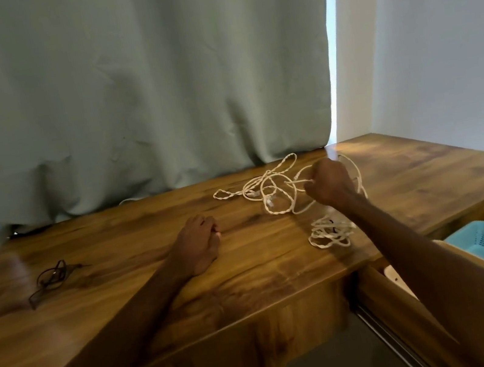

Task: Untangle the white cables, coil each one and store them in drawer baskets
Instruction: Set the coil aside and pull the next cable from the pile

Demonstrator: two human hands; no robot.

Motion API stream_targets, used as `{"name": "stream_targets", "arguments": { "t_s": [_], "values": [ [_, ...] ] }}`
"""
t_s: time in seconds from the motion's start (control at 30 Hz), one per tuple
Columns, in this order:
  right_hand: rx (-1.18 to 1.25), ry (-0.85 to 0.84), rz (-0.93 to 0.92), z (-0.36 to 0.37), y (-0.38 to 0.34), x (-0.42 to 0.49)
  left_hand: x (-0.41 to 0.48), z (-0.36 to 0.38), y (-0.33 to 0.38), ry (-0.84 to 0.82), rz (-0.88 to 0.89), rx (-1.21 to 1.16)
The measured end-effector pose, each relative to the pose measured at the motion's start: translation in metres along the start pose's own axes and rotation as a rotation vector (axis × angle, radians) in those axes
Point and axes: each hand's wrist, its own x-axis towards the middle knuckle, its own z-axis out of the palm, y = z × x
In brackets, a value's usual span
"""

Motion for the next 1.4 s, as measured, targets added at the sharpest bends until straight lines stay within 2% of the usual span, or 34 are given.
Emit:
{"name": "stream_targets", "arguments": {
  "t_s": [0.07,0.17,0.23,0.37,0.5,0.57,0.67,0.73,0.87,1.03,1.1,1.2,1.27,1.33,1.4],
  "values": [
    [-0.155,-0.072,0.004,0.011,-0.001,0.021,0.000,0.001,-0.018,0.089,-0.047,-0.072],
    [-0.372,-0.211,0.025,0.028,0.011,0.049,0.009,0.003,-0.031,0.100,-0.062,-0.092],
    [-0.399,-0.246,-0.024,0.036,0.016,0.062,0.014,0.004,-0.036,0.103,-0.075,-0.115],
    [-0.391,-0.210,-0.085,0.025,0.004,0.090,0.020,0.010,-0.043,0.124,-0.064,-0.131],
    [-0.281,-0.217,-0.124,-0.013,-0.036,0.123,0.021,0.010,-0.045,0.124,-0.055,-0.154],
    [-0.115,-0.180,-0.154,-0.031,-0.061,0.130,0.020,0.009,-0.046,0.124,-0.078,-0.210],
    [0.113,-0.116,-0.191,-0.044,-0.097,0.136,0.019,0.001,-0.043,0.151,-0.208,-0.429],
    [0.176,-0.070,-0.261,-0.047,-0.122,0.135,0.018,-0.006,-0.041,0.165,-0.299,-0.610],
    [0.294,0.032,-0.438,-0.045,-0.174,0.117,0.017,-0.018,-0.042,0.198,-0.348,-0.811],
    [0.350,0.107,-0.620,-0.029,-0.218,0.081,0.032,-0.046,-0.072,0.494,-0.422,-1.077],
    [0.340,0.096,-0.666,-0.014,-0.226,0.072,0.029,-0.057,-0.100,0.442,-0.372,-1.002],
    [0.356,0.028,-0.704,0.011,-0.230,0.063,0.004,-0.076,-0.135,0.113,-0.296,-0.540],
    [0.377,-0.009,-0.703,0.026,-0.228,0.059,-0.009,-0.087,-0.151,-0.002,-0.349,-0.367],
    [0.433,-0.050,-0.688,0.038,-0.223,0.058,-0.016,-0.099,-0.151,0.009,-0.437,-0.426],
    [0.527,-0.113,-0.674,0.047,-0.219,0.057,-0.014,-0.102,-0.145,0.113,-0.445,-0.573]
  ]
}}
